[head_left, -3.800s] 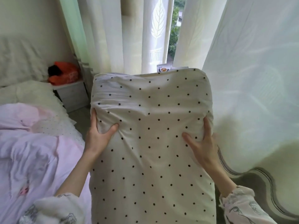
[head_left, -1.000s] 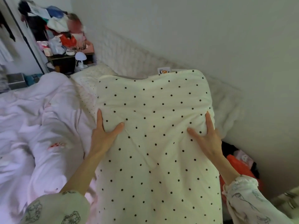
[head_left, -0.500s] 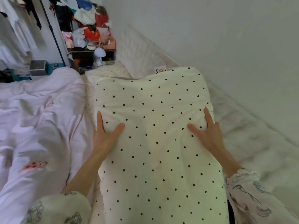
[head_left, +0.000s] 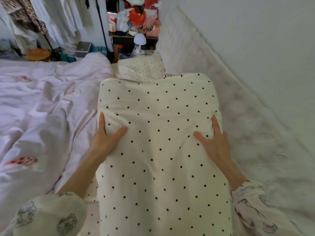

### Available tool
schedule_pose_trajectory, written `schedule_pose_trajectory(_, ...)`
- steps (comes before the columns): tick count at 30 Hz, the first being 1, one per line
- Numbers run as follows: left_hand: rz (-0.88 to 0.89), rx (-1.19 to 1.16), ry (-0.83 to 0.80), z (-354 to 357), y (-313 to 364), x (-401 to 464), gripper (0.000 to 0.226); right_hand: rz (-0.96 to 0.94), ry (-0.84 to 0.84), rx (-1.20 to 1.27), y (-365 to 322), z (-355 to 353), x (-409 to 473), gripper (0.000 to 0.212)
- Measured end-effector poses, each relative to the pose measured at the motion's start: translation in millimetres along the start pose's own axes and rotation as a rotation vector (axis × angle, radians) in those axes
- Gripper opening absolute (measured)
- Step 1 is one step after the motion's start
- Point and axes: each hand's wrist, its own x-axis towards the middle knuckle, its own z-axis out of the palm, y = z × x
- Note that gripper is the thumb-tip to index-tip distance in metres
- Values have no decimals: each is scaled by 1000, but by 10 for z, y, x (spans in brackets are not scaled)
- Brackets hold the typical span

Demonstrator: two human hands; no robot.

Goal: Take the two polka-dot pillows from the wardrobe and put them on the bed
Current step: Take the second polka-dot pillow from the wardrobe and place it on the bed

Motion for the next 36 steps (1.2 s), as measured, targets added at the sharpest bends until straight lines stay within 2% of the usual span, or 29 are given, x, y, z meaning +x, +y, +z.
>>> schedule_pose_trajectory(8, -56, 18, 17, 565, -237, 554, 99, 45, -119, 8, 393, 429, 845, 87)
schedule_pose_trajectory(15, -115, 54, 5, 872, -441, 1161, 106, 62, -152, 24, 589, 875, 1398, 87)
schedule_pose_trajectory(18, -110, 342, 24, 1044, -643, 1409, 90, 40, -140, -30, 712, 1147, 1577, 78)
schedule_pose_trajectory(20, -95, 606, -97, 1184, -912, 1501, 75, 3, -184, -206, 863, 1382, 1552, 73)
schedule_pose_trajectory(22, -120, 708, -246, 1315, -1226, 1495, 73, 7, -279, -328, 1036, 1598, 1445, 71)
schedule_pose_trajectory(24, -140, 750, -307, 1387, -1494, 1436, 73, 27, -352, -394, 1204, 1762, 1383, 70)
schedule_pose_trajectory(26, -151, 737, -291, 1396, -1706, 1411, 73, 23, -373, -439, 1340, 1873, 1384, 69)
schedule_pose_trajectory(29, -200, 667, -219, 1337, -1924, 1528, 81, 1, -320, -438, 1434, 1995, 1487, 69)
schedule_pose_trajectory(31, -262, 474, -242, 1317, -2012, 1656, 96, 53, -308, -385, 1480, 2086, 1626, 74)
schedule_pose_trajectory(33, -352, 172, -241, 1341, -2050, 1750, 113, 131, -324, -286, 1528, 2167, 1786, 85)
schedule_pose_trajectory(36, -447, 0, -124, 1399, -2096, 1878, 117, 248, -295, -127, 1541, 2253, 1965, 97)
